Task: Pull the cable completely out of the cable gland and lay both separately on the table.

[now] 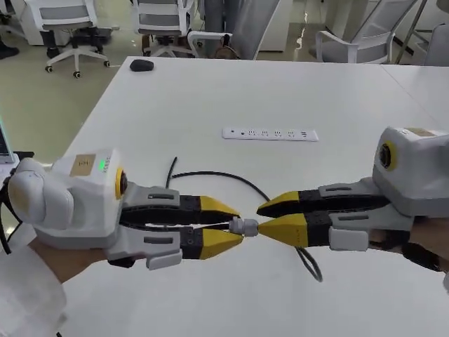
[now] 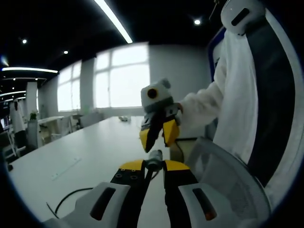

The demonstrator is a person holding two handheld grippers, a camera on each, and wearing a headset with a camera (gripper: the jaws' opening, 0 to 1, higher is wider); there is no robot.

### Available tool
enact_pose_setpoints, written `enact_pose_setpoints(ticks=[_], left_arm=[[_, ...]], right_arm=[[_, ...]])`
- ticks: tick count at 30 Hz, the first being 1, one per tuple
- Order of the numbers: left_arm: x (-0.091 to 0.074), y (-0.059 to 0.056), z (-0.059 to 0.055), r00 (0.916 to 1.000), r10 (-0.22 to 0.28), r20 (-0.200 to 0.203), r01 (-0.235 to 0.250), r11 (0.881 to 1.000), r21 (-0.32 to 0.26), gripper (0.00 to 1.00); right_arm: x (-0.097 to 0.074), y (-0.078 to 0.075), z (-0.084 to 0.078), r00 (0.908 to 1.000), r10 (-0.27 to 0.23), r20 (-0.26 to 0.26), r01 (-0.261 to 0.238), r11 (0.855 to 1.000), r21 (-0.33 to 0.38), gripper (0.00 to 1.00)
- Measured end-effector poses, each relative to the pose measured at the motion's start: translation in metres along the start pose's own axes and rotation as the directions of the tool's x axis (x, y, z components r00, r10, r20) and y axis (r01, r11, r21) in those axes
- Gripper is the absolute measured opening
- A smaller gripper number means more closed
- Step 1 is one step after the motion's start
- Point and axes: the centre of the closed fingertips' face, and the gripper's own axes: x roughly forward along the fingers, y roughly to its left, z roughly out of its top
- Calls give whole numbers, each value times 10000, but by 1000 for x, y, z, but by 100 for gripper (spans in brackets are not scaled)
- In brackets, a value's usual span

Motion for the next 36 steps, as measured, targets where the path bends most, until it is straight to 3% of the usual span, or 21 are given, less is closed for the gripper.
enact_pose_setpoints(ticks=[5,13,18,25,27,29,35,36], left_arm=[[2,-1,2,10000,-51,-37,52,9998,174,15],[1,0,5,10000,-23,-8,23,9996,287,15],[2,-1,6,10000,-85,2,84,9994,336,15],[3,-2,7,9999,-137,-75,141,9981,604,15],[3,0,7,9999,-82,-58,85,9983,583,15],[3,2,9,10000,-75,25,74,9987,511,15],[6,1,8,9996,-179,-225,186,9993,317,15],[6,2,8,9996,-213,-203,212,9998,-22,14]], right_arm=[[-1,-5,3,9995,-19,330,4,9990,439,5],[1,-1,-1,9996,284,60,-287,9978,597,16],[2,1,-1,9988,458,161,-472,9939,999,12],[4,4,-6,9974,708,-121,-692,9922,1037,12],[2,2,-4,9977,681,5,-678,9927,1002,12],[1,2,-1,9972,712,236,-741,9842,1610,12],[1,3,-4,9974,639,-343,-588,9893,1336,10],[1,3,-4,9975,617,-351,-564,9891,1362,10]])
